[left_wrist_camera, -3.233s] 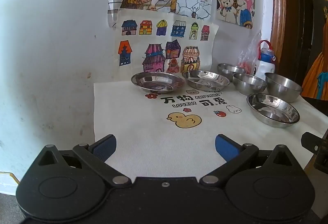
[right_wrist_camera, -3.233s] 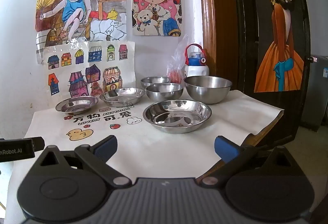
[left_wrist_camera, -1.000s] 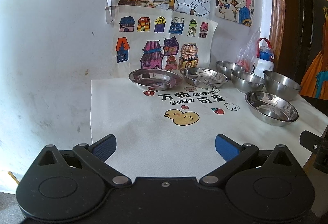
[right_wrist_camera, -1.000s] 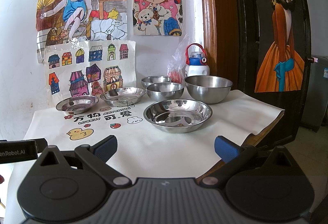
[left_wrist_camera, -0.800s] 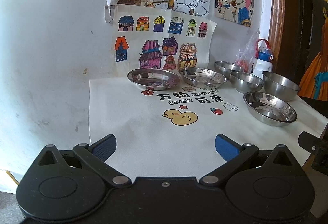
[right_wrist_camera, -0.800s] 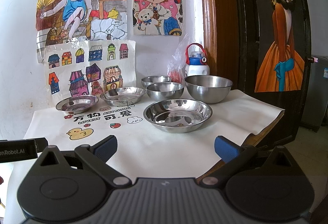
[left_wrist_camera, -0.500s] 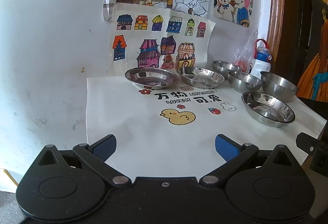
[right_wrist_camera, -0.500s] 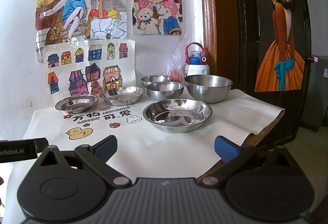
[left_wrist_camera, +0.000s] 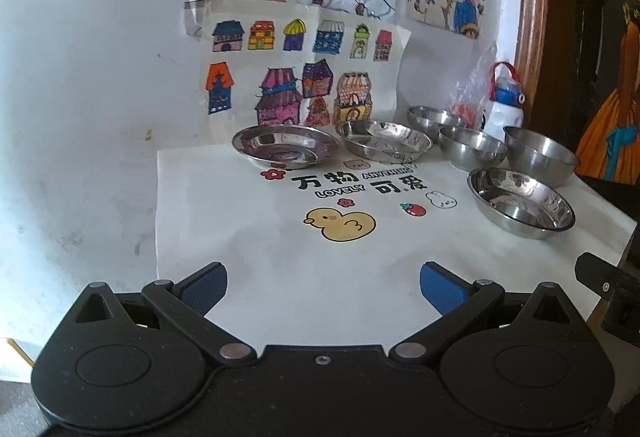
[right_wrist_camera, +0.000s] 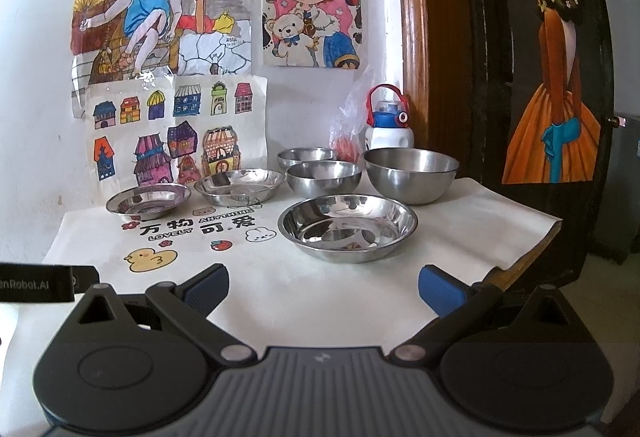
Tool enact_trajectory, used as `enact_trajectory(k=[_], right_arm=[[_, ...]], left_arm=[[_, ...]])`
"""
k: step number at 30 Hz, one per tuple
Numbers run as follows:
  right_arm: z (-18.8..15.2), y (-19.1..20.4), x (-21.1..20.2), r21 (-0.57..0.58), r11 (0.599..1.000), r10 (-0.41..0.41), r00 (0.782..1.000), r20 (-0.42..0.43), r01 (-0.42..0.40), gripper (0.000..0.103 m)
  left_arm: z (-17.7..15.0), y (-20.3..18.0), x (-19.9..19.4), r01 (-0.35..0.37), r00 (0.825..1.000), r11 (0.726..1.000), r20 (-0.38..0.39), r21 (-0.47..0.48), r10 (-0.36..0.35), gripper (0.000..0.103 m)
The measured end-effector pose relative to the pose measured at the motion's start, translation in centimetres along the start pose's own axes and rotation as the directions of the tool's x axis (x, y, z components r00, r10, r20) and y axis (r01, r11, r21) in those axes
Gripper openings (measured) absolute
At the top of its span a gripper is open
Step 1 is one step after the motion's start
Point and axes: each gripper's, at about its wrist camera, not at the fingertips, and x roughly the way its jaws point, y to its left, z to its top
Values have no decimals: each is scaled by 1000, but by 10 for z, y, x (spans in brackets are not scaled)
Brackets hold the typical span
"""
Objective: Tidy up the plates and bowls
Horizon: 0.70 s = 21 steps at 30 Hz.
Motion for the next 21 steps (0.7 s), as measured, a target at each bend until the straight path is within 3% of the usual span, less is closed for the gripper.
enact_trajectory(k=[13,18,21], right_arm=[[19,-17,32,-43,996,74,997,5,-74,103],[32,-28,49,-45,994,101,995,-5,-101,103],[40,-32,60,-43,989,141,990,-15,-141,103]], left_arm=[[40,-11,50,108,990,993,-101,44,-103,102],[65,-7,78,183,976,982,-110,-46,-187,102],[76,-7,91,167,982,985,-88,-31,-169,102]])
